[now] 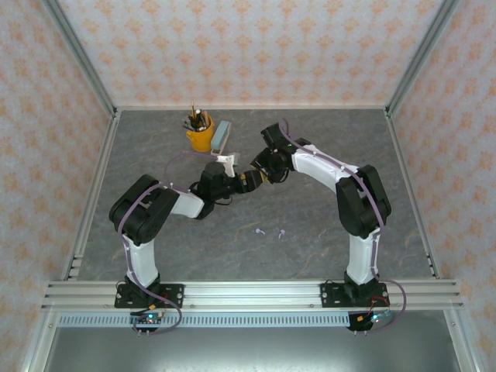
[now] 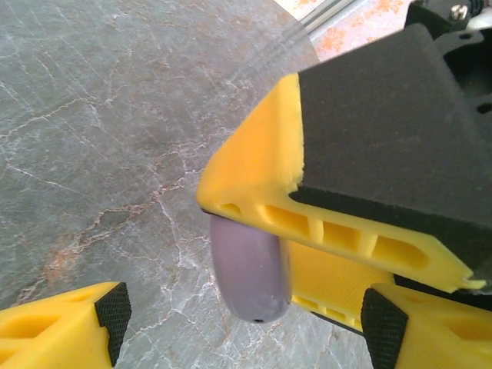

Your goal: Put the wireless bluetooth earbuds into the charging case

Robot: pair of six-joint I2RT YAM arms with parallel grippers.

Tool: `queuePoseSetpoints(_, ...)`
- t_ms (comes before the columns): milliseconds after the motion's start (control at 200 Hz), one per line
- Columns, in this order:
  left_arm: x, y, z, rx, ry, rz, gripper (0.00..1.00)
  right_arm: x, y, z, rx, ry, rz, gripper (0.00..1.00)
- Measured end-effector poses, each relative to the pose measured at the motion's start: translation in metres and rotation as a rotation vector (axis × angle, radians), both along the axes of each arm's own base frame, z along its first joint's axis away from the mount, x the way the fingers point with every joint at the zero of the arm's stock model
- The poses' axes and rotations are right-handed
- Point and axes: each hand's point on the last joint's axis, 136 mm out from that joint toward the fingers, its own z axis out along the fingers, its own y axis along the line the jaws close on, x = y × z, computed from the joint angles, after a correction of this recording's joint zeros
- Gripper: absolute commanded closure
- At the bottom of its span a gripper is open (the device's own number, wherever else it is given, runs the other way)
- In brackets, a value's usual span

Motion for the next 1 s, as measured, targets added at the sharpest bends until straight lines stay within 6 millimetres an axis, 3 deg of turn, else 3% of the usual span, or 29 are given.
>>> queuePoseSetpoints(420, 0.009, -0.002, -0.007, -0.017, 0.000, 0.030, 0.34, 0.003, 0.005, 0.004, 0.036, -0.005, -0.008, 0.51)
queuePoseSetpoints(671, 0.018, -0.002, -0.001, -0.040, -0.027, 0.061, 0.39, 0.004, 0.004, 0.006, 0.041, -0.006, -0.010, 0.51)
queuePoseSetpoints(1001, 0.022, -0.003, 0.004, -0.060, -0.035, 0.079, 0.57, 0.005, 0.004, 0.010, 0.051, -0.017, -0.011, 0.51)
